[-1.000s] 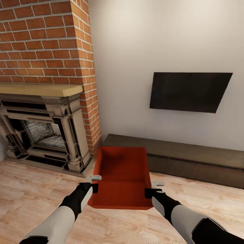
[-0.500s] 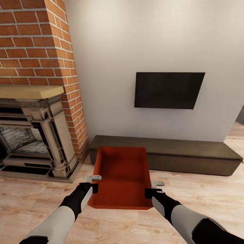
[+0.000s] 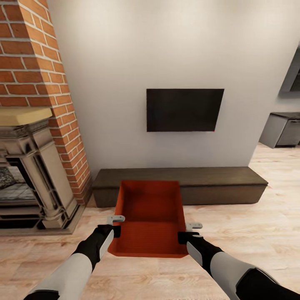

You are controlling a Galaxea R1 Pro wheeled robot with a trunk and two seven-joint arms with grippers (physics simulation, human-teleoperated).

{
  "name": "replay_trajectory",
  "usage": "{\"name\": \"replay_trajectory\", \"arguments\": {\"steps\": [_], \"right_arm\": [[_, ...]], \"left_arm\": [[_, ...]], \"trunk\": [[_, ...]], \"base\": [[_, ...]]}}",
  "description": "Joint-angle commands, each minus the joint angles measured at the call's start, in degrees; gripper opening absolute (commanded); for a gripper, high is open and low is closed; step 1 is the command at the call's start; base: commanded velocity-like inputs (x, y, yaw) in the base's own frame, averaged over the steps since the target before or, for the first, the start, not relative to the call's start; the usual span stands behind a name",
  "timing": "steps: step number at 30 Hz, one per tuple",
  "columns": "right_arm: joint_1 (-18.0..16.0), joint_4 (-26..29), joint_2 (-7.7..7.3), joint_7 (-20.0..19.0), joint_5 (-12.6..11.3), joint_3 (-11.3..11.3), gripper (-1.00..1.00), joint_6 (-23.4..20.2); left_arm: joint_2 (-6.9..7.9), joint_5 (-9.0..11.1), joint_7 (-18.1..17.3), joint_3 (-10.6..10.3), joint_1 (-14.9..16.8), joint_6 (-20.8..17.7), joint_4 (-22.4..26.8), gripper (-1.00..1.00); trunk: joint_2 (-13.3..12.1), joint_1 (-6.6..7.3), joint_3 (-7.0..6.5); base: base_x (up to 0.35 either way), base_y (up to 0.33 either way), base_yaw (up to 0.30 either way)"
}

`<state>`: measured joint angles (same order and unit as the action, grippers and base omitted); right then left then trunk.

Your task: Move the two storage containers from the living room to the garage. In the garage, place one container on the floor and stack the other container on top of it (either order is fine).

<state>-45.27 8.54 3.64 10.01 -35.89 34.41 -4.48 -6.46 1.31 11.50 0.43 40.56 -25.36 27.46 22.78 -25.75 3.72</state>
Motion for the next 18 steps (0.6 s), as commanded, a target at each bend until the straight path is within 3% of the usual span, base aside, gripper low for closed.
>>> {"name": "replay_trajectory", "arguments": {"steps": [1, 18], "right_arm": [[-0.05, 0.43, -0.04, 0.10, 0.12, 2.06, -1.00, -0.35], [-0.03, 0.43, -0.04, 0.12, 0.12, 2.04, -1.00, -0.35]], "left_arm": [[0.13, -0.96, 0.54, 0.81, 0.04, -0.57, 0.05, -1.00], [0.13, -0.96, 0.54, 0.84, 0.04, -0.57, 0.05, -1.00]], "trunk": [[0.14, -0.04, 0.13], [0.14, -0.04, 0.13]], "base": [[0.000, 0.000, -0.286], [0.000, 0.000, -0.286]]}}
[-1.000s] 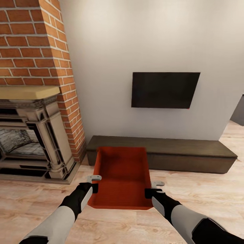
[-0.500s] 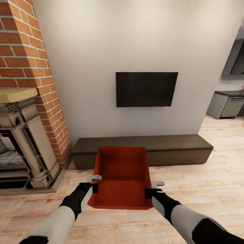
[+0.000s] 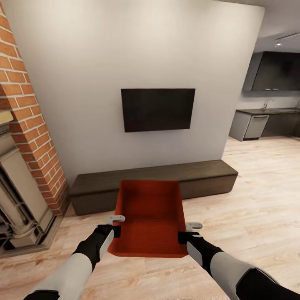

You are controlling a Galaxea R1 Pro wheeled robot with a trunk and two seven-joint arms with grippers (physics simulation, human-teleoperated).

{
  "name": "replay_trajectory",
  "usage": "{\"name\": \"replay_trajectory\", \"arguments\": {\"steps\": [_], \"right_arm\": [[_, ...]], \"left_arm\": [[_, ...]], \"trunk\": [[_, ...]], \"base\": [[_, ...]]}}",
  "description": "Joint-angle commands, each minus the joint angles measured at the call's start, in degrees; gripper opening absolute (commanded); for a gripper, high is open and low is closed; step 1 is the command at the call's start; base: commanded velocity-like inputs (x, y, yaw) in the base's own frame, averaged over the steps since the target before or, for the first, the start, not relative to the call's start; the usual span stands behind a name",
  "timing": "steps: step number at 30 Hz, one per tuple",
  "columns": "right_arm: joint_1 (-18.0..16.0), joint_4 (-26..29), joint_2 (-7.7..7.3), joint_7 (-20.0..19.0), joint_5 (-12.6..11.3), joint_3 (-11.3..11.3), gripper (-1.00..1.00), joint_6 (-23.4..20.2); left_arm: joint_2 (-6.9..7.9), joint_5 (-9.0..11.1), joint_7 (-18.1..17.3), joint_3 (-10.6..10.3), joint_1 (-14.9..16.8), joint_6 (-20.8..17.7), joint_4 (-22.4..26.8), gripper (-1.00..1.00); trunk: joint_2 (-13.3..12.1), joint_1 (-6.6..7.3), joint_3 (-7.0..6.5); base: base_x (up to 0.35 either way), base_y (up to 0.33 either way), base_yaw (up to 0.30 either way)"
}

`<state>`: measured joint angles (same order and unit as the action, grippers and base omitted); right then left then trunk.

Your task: Move the two storage containers from the living room to the garage. In the garage, place one container on the floor and stack the other container on top of it (either order is fine).

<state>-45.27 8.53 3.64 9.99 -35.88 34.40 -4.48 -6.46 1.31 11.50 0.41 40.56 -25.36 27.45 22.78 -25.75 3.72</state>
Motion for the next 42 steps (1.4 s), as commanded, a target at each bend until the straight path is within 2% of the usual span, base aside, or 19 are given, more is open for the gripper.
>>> {"name": "replay_trajectory", "arguments": {"steps": [1, 42], "right_arm": [[-0.03, 0.43, -0.04, 0.13, 0.11, 2.06, -1.00, -0.36], [-0.01, 0.43, -0.04, 0.12, 0.11, 2.07, -1.00, -0.36]], "left_arm": [[0.13, -0.96, 0.54, 0.85, 0.04, -0.57, 0.06, -1.00], [0.13, -0.96, 0.54, 0.91, 0.04, -0.57, 0.06, -1.00]], "trunk": [[0.14, -0.04, 0.13], [0.14, -0.04, 0.13]], "base": [[0.000, 0.000, -0.286], [0.000, 0.000, -0.286]]}}
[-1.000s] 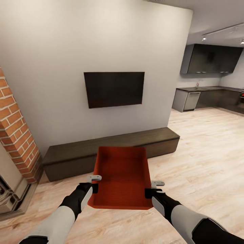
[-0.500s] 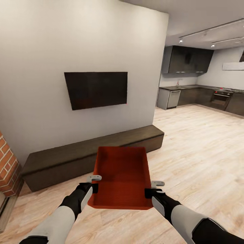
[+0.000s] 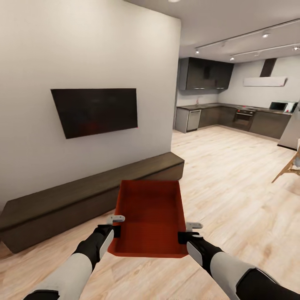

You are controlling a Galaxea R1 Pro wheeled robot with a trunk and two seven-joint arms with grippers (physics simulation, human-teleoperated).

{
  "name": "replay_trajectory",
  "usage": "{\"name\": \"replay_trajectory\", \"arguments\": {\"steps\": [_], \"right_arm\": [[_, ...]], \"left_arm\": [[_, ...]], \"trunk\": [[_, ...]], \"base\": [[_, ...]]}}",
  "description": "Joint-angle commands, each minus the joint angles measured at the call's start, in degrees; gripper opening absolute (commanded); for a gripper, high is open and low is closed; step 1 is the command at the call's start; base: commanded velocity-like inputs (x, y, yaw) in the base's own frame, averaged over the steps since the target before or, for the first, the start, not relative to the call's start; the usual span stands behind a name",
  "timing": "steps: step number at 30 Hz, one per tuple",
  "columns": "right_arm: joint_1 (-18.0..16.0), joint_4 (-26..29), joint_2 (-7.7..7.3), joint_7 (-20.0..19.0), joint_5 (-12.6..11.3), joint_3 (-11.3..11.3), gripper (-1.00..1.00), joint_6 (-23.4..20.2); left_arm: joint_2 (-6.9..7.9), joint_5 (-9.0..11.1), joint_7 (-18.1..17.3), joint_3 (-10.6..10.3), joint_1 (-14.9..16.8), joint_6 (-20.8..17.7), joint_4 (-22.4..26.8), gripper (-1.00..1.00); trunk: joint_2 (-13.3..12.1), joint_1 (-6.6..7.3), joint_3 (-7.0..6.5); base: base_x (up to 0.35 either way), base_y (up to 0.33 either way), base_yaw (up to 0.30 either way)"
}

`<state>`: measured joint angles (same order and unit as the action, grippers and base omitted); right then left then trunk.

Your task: Move the two storage containers from the living room to the garage. In the garage, place one container on the floor and stack the other container on top of it (either order is fine).

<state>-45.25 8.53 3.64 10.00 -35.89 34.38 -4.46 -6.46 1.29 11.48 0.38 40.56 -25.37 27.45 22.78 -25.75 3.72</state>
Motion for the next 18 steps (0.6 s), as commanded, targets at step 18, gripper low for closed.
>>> {"name": "replay_trajectory", "arguments": {"steps": [18], "right_arm": [[-0.04, 0.43, -0.04, 0.11, 0.11, 2.07, -1.00, -0.37]], "left_arm": [[0.13, -0.94, 0.55, 0.94, 0.04, -0.54, 0.06, -1.00]], "trunk": [[0.14, -0.04, 0.13]], "base": [[0.000, 0.000, -0.286]]}}
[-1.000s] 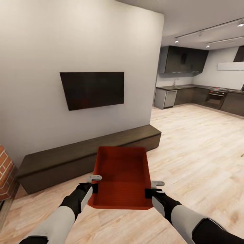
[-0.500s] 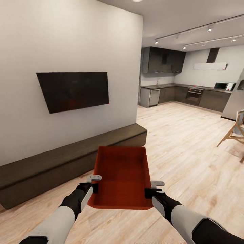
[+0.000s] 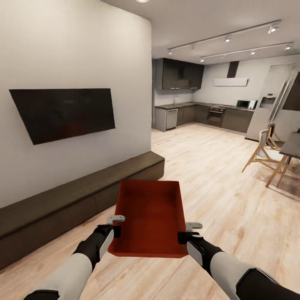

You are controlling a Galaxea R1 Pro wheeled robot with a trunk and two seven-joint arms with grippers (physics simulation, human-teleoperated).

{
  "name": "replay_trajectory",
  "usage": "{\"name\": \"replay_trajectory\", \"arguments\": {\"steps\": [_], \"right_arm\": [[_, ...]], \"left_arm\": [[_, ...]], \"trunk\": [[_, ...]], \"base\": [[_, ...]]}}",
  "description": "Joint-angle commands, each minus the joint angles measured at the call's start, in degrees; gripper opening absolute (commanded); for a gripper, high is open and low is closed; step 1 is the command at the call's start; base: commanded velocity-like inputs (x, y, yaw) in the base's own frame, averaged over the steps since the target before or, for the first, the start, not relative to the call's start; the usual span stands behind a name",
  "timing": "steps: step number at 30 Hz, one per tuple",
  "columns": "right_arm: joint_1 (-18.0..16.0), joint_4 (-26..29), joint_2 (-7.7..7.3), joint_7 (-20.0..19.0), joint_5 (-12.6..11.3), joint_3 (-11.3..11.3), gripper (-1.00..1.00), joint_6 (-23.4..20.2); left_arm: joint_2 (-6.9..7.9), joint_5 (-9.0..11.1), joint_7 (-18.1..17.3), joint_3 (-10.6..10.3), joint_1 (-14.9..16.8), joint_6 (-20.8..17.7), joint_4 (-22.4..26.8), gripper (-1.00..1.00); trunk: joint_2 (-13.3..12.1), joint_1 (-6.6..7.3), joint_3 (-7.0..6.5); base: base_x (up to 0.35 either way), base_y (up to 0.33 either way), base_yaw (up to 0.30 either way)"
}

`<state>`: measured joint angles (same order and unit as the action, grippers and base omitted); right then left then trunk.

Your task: Move the two storage containers from the living room to the garage. In the garage, place one container on the floor and stack the other container on top of it (either order is fine).

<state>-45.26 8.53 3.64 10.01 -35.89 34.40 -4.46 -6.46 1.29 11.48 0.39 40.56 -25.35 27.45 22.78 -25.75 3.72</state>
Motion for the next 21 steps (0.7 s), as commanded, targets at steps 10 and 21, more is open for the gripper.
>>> {"name": "replay_trajectory", "arguments": {"steps": [10, 21], "right_arm": [[-0.04, 0.43, -0.04, 0.11, 0.11, 2.05, -1.00, -0.37], [-0.02, 0.43, -0.05, 0.14, 0.11, 2.08, -1.00, -0.37]], "left_arm": [[0.13, -0.94, 0.55, 0.93, 0.04, -0.54, 0.06, -1.00], [0.13, -0.94, 0.56, 0.93, 0.04, -0.57, 0.06, -1.00]], "trunk": [[0.14, -0.04, 0.13], [0.14, -0.04, 0.13]], "base": [[0.000, 0.000, -0.286], [0.000, 0.000, -0.286]]}}
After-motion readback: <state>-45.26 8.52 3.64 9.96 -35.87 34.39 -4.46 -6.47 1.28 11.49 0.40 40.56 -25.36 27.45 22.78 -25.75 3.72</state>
